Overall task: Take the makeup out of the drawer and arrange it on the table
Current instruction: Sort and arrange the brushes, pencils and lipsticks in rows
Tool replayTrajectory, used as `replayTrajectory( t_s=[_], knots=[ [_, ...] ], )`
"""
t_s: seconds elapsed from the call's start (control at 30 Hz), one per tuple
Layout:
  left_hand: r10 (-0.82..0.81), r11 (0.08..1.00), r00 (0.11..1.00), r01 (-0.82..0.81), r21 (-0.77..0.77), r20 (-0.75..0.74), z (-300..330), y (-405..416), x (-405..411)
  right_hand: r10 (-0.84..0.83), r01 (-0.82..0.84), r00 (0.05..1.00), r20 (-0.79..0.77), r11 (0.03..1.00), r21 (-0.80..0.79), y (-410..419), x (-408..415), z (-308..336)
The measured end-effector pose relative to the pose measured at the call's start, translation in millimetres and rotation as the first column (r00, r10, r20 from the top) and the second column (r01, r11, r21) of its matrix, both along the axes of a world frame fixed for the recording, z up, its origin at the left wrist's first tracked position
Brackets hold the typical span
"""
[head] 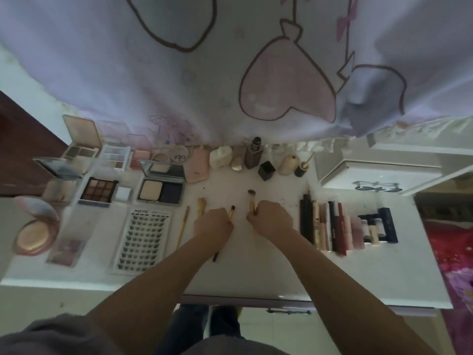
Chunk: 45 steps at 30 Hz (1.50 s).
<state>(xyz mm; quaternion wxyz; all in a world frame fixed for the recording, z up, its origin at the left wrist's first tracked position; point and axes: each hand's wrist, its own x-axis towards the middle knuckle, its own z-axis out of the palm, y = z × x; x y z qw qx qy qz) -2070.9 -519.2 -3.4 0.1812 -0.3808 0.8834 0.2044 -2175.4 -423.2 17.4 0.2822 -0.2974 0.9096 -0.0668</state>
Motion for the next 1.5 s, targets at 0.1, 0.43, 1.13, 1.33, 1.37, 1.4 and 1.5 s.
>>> replayTrajectory(
  t_s=[0.1, 0.43, 1.13, 1.33, 1.37, 1.4, 1.5],
  knots=[
    [0.096, 0.995, 0.995, -0.097, -0.007, -0.005, -3, -19, 25, -0.001, 0.000, 0.999, 0.052, 1.000, 0.016, -25, 26, -4],
    [0.001, 0.999, 0.998, -0.004, -0.041, -0.060, -17, -44, 46, -0.022, 0.021, 0.999, 0.032, 0.999, 0.035, -51, 65, -10],
    [-0.083, 0.987, 0.991, 0.096, 0.131, -0.107, -2, 123, -111, -0.034, 0.034, 0.998, -0.061, 0.999, 0.005, 77, -94, 10],
    [0.024, 0.991, 0.999, -0.018, 0.131, -0.046, 0, 123, -111, 0.095, -0.094, 0.994, -0.056, 0.995, 0.021, 71, -95, 4],
    [0.026, 0.991, 0.998, -0.018, 0.133, -0.062, 4, 122, -107, 0.090, -0.090, 0.995, -0.030, 0.996, 0.005, 70, -96, 4],
    [0.012, 0.992, 0.996, -0.001, 0.125, -0.090, 9, 120, -101, 0.073, -0.073, 0.997, 0.025, 0.997, -0.025, 68, -97, 7],
    [-0.124, 0.991, 0.967, 0.133, 0.025, -0.221, 28, 105, -76, 0.021, 0.024, 0.947, 0.322, 0.991, -0.134, 69, -100, 22]
  ],
)
